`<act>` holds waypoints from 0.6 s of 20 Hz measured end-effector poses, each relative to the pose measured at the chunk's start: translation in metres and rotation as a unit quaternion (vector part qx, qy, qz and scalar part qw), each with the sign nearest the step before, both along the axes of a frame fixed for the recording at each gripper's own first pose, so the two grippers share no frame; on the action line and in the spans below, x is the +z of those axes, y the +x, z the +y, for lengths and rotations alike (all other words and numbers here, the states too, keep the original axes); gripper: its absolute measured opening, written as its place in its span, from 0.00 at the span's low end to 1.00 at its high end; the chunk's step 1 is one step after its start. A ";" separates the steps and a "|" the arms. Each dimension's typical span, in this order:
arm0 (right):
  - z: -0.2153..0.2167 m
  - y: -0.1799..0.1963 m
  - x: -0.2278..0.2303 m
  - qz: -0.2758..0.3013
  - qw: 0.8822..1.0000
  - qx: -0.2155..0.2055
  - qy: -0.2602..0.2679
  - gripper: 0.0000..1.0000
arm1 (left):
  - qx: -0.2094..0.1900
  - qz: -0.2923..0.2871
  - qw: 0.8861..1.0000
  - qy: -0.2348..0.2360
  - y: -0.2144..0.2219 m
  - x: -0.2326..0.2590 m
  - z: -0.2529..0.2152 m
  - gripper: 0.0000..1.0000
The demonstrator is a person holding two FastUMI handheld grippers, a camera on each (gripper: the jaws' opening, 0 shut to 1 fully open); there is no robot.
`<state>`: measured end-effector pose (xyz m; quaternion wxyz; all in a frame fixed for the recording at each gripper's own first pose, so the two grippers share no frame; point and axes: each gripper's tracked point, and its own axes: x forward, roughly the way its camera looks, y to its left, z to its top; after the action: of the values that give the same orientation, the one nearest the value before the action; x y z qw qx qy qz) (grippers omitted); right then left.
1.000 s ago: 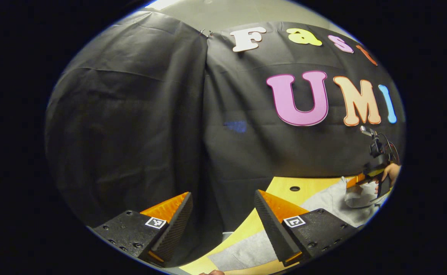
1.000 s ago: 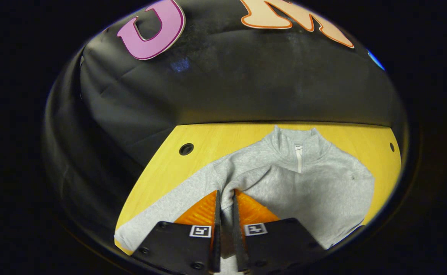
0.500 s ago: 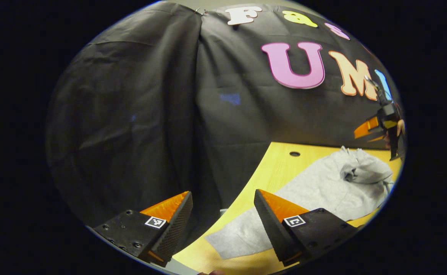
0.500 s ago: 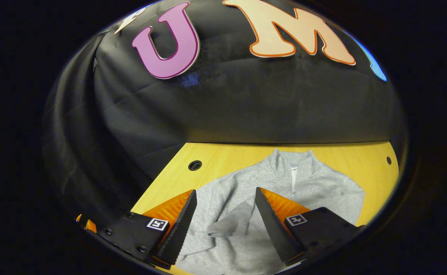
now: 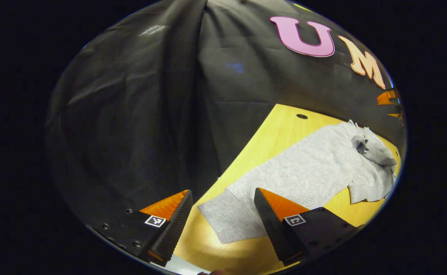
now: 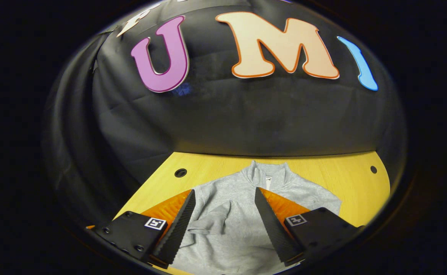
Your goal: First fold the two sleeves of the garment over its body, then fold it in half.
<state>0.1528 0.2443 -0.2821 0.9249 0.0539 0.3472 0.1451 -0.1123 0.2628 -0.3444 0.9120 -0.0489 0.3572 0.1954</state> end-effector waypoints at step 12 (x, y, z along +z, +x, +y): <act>-0.070 -0.040 0.026 -0.023 0.996 -0.084 0.006 0.93 | -0.033 0.029 0.999 -0.032 0.003 -0.028 -0.024 0.79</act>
<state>0.1130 0.1739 -0.2564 0.9413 0.0846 0.3192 0.0704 -0.1091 0.2392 -0.3728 0.9051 -0.0604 0.3912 0.1552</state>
